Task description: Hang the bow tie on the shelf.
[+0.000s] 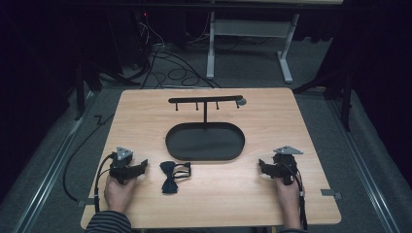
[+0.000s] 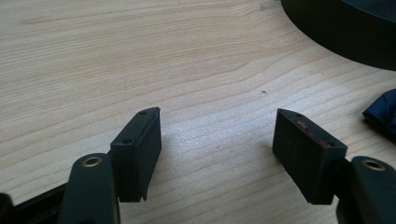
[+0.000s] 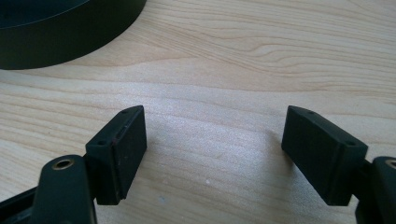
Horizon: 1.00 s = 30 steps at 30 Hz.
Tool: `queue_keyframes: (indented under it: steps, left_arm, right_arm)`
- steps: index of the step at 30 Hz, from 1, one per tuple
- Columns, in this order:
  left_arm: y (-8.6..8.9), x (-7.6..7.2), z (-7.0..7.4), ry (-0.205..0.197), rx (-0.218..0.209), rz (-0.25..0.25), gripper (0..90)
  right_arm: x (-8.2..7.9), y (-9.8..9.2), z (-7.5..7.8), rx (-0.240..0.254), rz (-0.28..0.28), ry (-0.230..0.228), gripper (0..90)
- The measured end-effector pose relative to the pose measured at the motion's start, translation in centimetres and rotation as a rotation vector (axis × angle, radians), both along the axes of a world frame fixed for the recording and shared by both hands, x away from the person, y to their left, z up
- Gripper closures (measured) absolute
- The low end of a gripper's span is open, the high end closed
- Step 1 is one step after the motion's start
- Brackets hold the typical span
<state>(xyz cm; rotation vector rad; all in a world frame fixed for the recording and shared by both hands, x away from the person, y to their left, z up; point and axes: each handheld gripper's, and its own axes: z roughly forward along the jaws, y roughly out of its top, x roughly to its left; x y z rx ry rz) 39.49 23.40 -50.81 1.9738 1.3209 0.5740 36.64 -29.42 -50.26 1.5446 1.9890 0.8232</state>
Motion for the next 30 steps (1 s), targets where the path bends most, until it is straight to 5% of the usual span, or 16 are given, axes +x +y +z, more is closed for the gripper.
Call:
queue_keyframes:
  steps: [30]
  left_arm:
    - [-0.26, -0.13, -0.01, 0.002, -0.004, 0.015, 29.8]
  right_arm:
    - [-0.01, 0.18, -0.01, -0.001, -0.003, -0.001, 23.0]
